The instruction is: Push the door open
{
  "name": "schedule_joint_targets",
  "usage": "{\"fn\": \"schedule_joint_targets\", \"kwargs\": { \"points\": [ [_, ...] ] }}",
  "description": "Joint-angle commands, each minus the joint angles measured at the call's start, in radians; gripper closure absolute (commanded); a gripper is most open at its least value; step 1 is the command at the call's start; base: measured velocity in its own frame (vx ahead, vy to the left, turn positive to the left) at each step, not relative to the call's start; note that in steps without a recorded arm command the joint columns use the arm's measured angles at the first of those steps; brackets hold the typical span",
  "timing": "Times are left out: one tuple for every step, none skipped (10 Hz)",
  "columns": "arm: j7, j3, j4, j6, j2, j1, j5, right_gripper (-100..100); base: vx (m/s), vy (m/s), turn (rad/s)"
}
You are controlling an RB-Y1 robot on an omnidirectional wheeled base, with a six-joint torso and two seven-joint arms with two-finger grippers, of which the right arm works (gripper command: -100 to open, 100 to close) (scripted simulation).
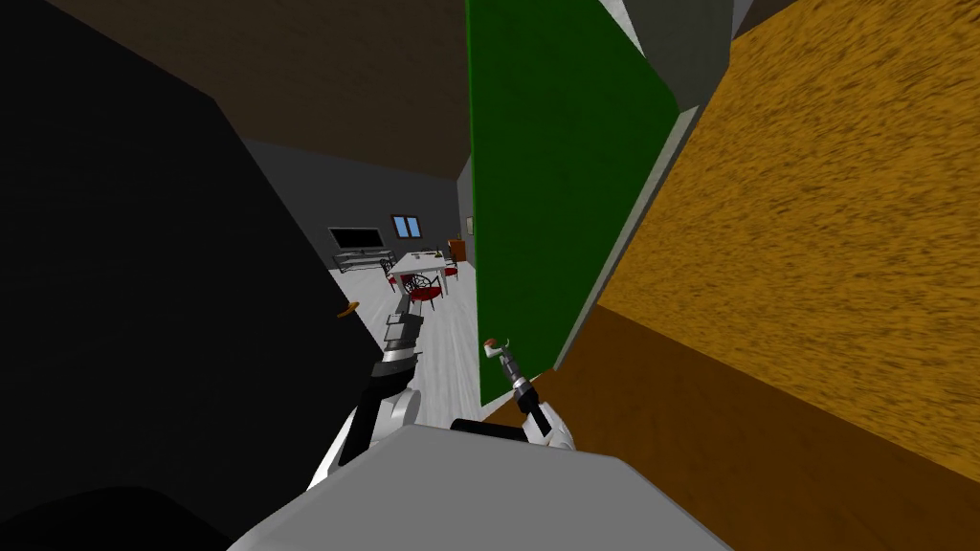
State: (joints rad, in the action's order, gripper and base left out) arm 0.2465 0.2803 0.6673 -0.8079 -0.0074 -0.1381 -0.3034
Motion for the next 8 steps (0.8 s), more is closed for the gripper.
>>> {"fn": "schedule_joint_targets", "kwargs": {
  "points": [
    [-0.005,-0.004,-0.006,-0.001,0.017,-0.002,0.003,-100,0.165,0.093,0.036],
    [-0.003,-0.002,-0.002,0.0,0.01,-0.001,0.002,-100,0.073,0.05,0.0],
    [-0.003,-0.002,-0.002,0.0,0.01,-0.001,0.002,100,-0.009,-0.007,-0.003],
    [-0.003,-0.002,-0.002,0.0,0.01,-0.001,0.002,100,-0.025,-0.02,0.006],
    [-0.003,-0.002,-0.002,0.0,0.01,-0.001,0.002,100,-0.022,-0.015,0.006],
    [-0.003,-0.002,-0.002,0.0,0.01,-0.001,0.002,100,-0.015,-0.009,-0.003],
    [-0.003,-0.002,-0.002,0.0,0.01,-0.001,0.002,100,-0.008,-0.004,-0.004],
    [-0.003,-0.002,-0.002,0.0,0.01,-0.001,0.002,100,0.0,0.0,0.0]
  ]
}}
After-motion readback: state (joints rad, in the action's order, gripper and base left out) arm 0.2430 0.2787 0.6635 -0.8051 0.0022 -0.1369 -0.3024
